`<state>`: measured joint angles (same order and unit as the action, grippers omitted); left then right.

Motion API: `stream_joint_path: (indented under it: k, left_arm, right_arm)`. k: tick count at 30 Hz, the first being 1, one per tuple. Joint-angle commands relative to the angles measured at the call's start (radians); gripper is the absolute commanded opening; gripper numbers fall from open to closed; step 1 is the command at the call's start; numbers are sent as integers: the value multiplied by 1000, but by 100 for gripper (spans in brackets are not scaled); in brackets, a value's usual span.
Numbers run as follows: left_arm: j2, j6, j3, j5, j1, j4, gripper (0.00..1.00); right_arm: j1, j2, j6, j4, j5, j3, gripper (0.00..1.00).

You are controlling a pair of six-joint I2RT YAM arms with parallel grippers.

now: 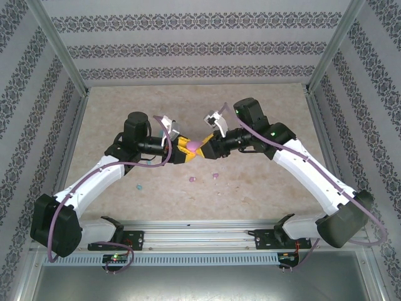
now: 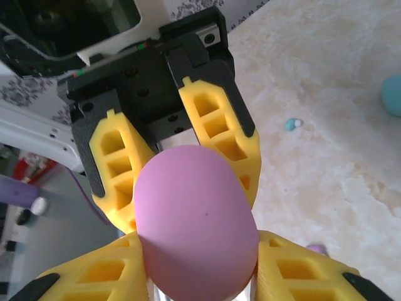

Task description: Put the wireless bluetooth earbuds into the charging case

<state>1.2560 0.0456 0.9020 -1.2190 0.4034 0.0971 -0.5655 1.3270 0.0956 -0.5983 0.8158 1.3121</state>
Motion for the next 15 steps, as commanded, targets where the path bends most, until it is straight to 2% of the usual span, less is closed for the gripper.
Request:
stream_joint_path:
  k: [1,5,15]
  left_arm:
    - [-35,34,-6,-47,3,53,12]
    - [-54,31,-22,-45,3,64,12]
    - [-81,1,-86,-21,3,118,12]
  right_arm:
    - [31,10,115,102,15,-2,38]
    - [41,24,150,98,-14,7,47]
    - [46,29,221,135,-61,-7,50]
